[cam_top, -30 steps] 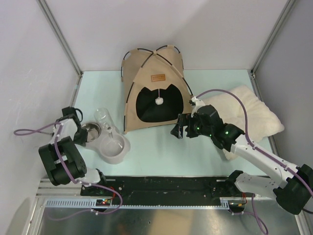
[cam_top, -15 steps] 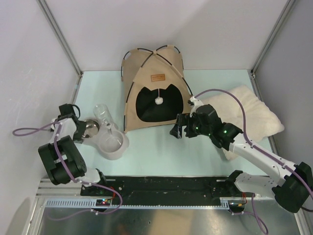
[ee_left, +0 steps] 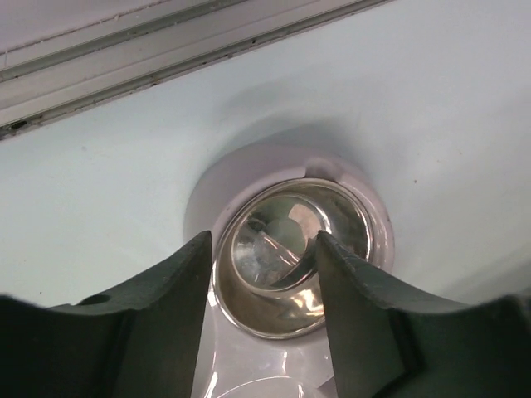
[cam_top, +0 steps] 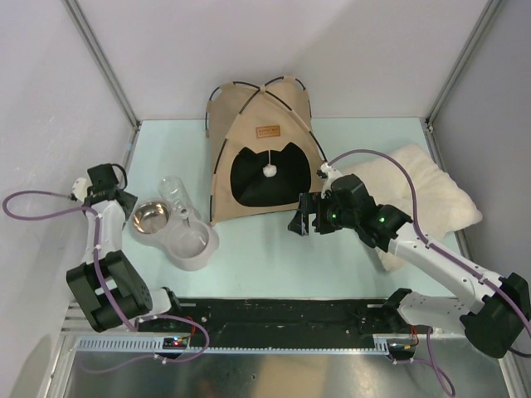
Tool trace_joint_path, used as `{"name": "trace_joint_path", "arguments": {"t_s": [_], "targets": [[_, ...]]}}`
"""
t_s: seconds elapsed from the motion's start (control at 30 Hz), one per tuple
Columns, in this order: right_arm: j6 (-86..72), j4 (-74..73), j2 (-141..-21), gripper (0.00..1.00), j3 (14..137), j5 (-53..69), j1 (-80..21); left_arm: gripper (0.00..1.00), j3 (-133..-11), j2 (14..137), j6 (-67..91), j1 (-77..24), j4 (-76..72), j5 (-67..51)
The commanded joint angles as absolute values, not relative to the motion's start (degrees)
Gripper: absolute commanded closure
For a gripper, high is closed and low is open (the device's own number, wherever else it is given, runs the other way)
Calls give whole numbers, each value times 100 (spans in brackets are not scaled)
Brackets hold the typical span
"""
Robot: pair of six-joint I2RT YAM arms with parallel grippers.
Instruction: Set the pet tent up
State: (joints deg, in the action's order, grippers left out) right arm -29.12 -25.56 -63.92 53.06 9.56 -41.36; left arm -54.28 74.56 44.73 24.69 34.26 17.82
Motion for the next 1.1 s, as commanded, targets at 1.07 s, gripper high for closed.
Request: {"name": "trace_joint_path", "arguments": {"t_s": [1.07], "targets": [[-3397,-3358,-6335,11,5862,396,-4455,81,-5231,8710,4153,2234,2656,1803]]}}
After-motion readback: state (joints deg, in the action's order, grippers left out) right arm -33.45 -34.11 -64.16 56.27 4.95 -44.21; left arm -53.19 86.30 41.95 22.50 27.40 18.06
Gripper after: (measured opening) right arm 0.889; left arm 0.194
